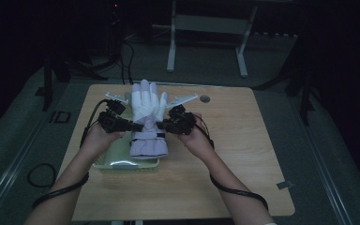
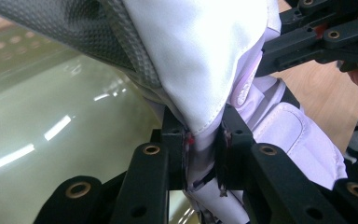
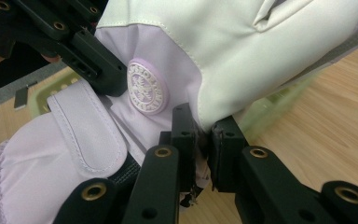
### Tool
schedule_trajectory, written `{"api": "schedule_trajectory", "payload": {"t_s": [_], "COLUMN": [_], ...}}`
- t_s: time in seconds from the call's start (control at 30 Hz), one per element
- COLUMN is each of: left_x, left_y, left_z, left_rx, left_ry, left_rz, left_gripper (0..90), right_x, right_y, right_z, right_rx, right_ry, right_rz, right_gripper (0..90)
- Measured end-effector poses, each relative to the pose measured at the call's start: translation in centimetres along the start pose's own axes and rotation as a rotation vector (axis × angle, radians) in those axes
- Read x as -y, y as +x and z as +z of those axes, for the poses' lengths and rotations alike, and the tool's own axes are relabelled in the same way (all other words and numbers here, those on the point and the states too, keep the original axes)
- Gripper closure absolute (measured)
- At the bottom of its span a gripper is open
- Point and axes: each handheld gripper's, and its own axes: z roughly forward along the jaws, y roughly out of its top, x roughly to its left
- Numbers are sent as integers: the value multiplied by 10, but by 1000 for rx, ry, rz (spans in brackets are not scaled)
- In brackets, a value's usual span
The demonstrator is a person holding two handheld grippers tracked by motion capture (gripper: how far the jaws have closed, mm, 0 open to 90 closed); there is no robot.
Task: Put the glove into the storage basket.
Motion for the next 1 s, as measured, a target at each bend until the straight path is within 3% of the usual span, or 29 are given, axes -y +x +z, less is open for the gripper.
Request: {"api": "schedule_trajectory", "payload": {"t_s": [0.27, 0.47, 0.7, 1.0], "left_x": [14, 19, 33, 44], "left_y": [23, 34, 55, 68], "left_z": [-18, -16, 8, 31], "left_rx": [-3, -4, 29, 22], "left_ry": [4, 26, 41, 151], "left_rz": [3, 4, 3, -70], "left_gripper": [765, 765, 763, 756], "right_x": [-12, -15, 0, 19], "right_y": [14, 22, 15, 14], "right_z": [23, 39, 62, 89], "right_rx": [-18, -4, 3, -1], "right_ry": [18, 25, 64, 136], "right_rz": [-7, -24, 16, 45], "right_gripper": [821, 822, 821, 819]}}
